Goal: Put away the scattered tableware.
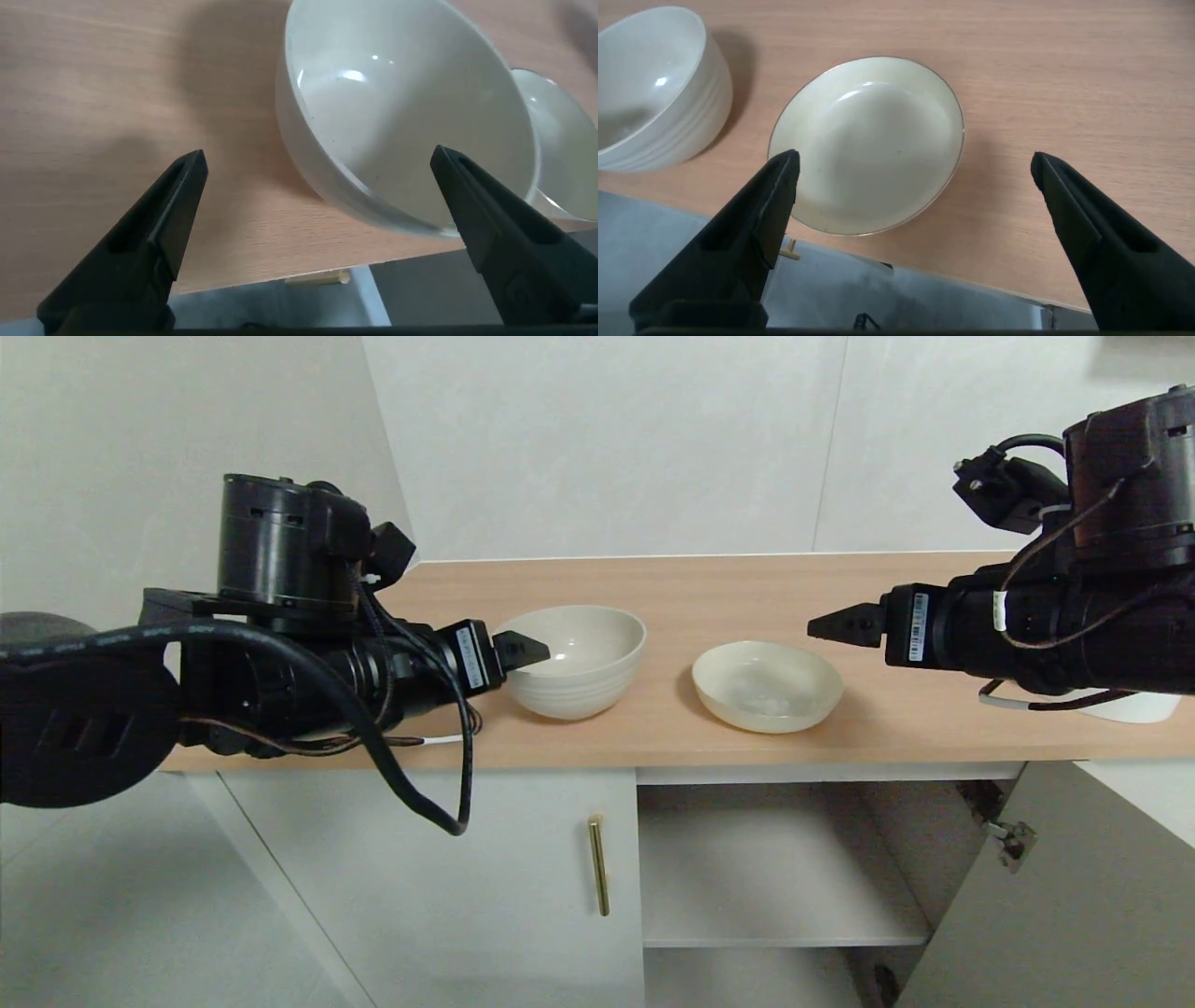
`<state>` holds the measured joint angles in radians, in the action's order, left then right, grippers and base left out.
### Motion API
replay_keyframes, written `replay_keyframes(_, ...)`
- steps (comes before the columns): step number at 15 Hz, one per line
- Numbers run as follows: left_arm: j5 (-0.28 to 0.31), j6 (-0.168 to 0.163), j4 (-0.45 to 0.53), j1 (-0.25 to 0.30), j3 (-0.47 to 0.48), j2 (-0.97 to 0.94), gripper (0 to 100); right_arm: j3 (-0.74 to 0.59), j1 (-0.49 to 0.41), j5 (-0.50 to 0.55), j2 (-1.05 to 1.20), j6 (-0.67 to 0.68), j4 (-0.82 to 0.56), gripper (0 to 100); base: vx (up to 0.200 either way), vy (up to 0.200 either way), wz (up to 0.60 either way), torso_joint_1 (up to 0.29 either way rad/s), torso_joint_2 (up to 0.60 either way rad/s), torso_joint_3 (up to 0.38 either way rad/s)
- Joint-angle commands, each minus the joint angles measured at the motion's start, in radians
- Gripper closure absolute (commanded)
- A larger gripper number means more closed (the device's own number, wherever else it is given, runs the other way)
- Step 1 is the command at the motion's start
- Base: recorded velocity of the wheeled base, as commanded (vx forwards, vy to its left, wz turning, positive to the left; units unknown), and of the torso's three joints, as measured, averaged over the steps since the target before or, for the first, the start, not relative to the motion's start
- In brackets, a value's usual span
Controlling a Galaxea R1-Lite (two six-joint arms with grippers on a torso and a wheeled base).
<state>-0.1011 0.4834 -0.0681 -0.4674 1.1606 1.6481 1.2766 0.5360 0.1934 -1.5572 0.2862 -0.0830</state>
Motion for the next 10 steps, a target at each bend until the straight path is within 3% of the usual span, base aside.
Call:
replay_keyframes(1, 0.0, 0.0, 0.001, -0.002, -0.002, 0.009, 100, 0.0, 0.001, 0.0, 0.0, 0.001, 0.0, 0, 0.0, 0.0, 0.0, 0.0, 0.0, 0.0)
replay_keyframes(10, 0.001, 0.0, 0.002, -0.005, -0.006, -0.022, 100, 0.004, -0.001, 0.003, -0.017, 0.001, -0.006, 0, 0.0, 0.0, 0.0, 0.0, 0.0, 0.0)
